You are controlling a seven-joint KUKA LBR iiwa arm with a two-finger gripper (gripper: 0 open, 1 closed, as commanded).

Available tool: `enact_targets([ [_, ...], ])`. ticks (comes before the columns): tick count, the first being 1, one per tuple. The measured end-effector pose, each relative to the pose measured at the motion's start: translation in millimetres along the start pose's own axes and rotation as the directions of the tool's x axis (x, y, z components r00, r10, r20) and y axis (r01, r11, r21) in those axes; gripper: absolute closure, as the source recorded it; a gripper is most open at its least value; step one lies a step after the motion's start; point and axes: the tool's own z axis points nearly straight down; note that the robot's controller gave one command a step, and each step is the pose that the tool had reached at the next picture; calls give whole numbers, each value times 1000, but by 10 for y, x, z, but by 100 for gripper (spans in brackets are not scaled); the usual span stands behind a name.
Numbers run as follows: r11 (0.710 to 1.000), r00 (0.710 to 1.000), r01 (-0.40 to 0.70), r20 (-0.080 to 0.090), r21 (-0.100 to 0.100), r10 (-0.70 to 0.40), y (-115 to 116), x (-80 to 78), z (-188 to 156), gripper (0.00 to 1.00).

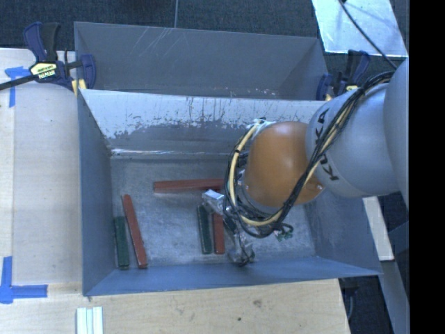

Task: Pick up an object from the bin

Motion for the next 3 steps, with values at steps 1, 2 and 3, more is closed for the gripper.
enact_targets([
  [1,853,853,521,-1,-1,-521,-14,-400,0,0],
  [2,854,854,520,15,6,-520,7,-457,-52,100],
  [3,637,637,771,1,2,-771,-61,-470,-1756,100],
])
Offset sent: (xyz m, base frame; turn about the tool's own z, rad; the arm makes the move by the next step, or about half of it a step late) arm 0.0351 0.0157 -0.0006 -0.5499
